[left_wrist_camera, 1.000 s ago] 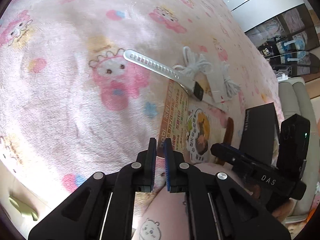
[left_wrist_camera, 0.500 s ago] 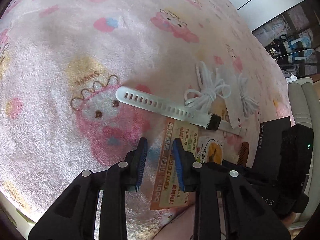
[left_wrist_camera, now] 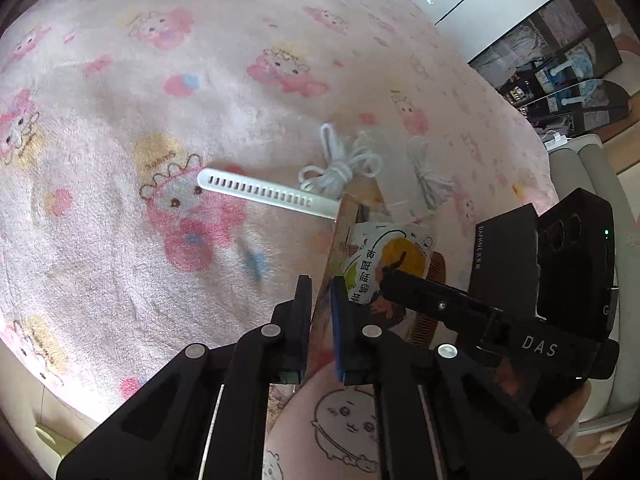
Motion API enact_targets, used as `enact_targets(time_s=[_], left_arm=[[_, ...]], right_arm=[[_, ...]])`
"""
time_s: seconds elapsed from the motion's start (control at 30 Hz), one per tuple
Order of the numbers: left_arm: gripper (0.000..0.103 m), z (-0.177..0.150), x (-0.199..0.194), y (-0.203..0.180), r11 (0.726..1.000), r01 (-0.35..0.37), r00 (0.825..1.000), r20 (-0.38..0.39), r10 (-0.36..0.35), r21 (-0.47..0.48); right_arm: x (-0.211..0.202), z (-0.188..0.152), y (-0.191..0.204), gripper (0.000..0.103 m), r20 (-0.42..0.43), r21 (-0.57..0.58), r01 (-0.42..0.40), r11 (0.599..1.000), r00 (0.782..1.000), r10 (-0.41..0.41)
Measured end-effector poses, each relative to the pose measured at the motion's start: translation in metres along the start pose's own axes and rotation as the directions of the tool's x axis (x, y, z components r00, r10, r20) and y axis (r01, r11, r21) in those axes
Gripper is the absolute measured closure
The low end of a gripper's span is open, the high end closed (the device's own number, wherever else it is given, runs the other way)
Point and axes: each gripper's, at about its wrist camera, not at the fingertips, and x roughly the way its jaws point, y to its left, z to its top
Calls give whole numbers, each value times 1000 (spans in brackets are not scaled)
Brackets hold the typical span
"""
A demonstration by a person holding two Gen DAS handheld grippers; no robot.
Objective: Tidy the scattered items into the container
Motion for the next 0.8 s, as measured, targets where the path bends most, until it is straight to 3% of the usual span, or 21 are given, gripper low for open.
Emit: enact_targets(time_s=[0.1, 0.2, 0.37, 0.6, 0.8], left_arm=[[95, -2, -13, -20, 999, 24, 1000, 17, -24, 38], [95, -6, -26, -40, 995, 45, 999, 25, -47, 85], [95, -16, -41, -77, 984, 86, 996, 22, -90, 157], [95, -47, -47, -144, 952, 156, 988, -25, -155, 263], [95, -73, -38, -220, 903, 214, 977, -78, -199, 374]], right_arm=[[-25, 0, 14, 62, 43, -14, -15, 1000, 999, 15], [-56, 5, 1, 62, 83, -14, -1, 1000, 997, 2], [-73, 7, -14, 62, 147, 16, 31, 999, 989, -33], [-139, -33, -39, 62, 222, 91, 67, 994, 971, -85], [-198, -78, -76, 62, 295, 167, 82, 983, 947, -129]])
